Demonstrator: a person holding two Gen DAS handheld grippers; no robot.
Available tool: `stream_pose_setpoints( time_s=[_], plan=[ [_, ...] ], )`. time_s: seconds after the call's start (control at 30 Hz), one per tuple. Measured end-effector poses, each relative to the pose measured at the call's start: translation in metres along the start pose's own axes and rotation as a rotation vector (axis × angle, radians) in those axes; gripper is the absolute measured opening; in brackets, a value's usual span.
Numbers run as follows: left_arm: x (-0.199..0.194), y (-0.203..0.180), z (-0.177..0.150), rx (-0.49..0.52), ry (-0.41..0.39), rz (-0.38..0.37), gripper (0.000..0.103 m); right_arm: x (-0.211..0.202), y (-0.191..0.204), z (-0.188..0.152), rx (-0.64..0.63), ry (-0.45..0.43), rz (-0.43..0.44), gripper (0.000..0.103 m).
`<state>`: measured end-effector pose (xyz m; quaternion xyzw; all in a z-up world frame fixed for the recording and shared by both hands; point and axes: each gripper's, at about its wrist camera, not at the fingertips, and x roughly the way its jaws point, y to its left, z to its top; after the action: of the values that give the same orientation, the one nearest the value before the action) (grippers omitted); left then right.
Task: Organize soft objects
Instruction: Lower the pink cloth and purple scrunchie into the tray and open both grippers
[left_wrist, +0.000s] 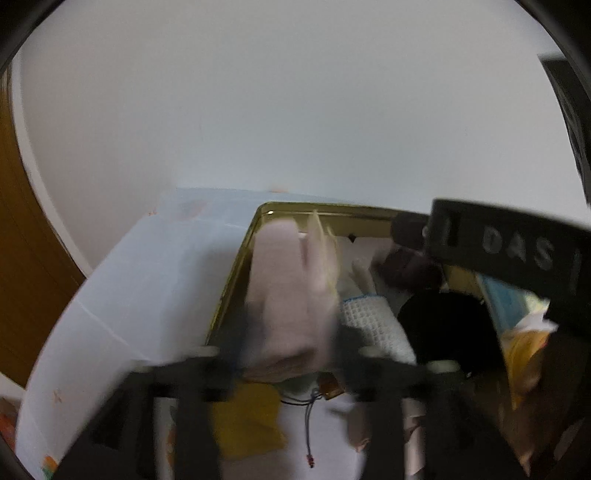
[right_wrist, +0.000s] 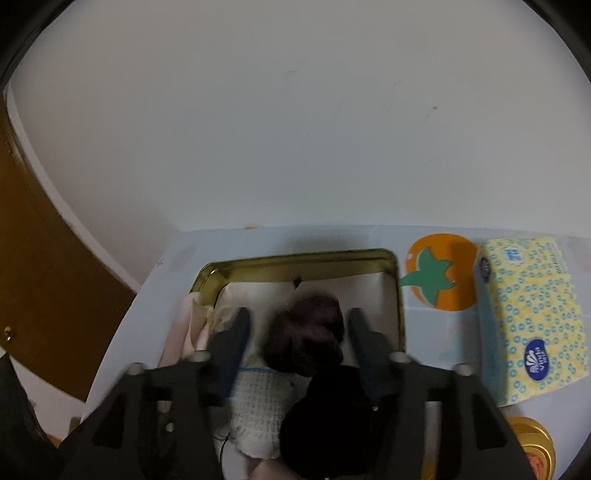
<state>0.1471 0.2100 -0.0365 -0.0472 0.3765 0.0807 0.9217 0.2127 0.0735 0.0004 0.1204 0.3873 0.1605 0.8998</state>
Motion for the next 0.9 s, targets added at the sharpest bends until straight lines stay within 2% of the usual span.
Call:
stream_pose_setpoints(
  time_s=[0.03, 0.07, 0.13, 0.2, 0.3, 0.6, 0.83, 0.9],
  plan=[
    [-0.003, 0.004, 0.001, -0.026, -0.011, 0.002, 0.097, -0.003, -0.001, -0.001, 0.004, -0.010, 0.012, 0.067],
    [-0.008, 0.007, 0.001, -0.053, -0.037, 0.006, 0.102, -0.008, -0.001, -0.002, 0.011, -0.026, 0.025, 0.067],
    [-0.014, 0.008, 0.000, -0.069, -0.066, 0.012, 0.102, -0.018, -0.004, -0.004, 0.032, -0.066, 0.059, 0.067],
    [-0.012, 0.007, 0.000, -0.065, -0.053, 0.024, 0.102, -0.034, -0.007, -0.010, 0.058, -0.116, 0.083, 0.068],
    [-0.015, 0.002, -0.001, -0.050, -0.048, 0.031, 0.102, -0.051, -0.009, -0.018, 0.073, -0.186, 0.065, 0.073],
    [-0.023, -0.004, -0.004, -0.030, -0.081, 0.048, 0.102, -0.063, -0.014, -0.040, 0.083, -0.229, 0.023, 0.074],
    [-0.024, -0.010, -0.001, -0.011, -0.102, 0.066, 0.102, -0.091, -0.018, -0.073, 0.043, -0.407, -0.047, 0.074],
    [-0.027, -0.012, 0.000, -0.005, -0.109, 0.073, 0.102, -0.097, -0.018, -0.082, 0.033, -0.453, -0.040, 0.074]
  ],
)
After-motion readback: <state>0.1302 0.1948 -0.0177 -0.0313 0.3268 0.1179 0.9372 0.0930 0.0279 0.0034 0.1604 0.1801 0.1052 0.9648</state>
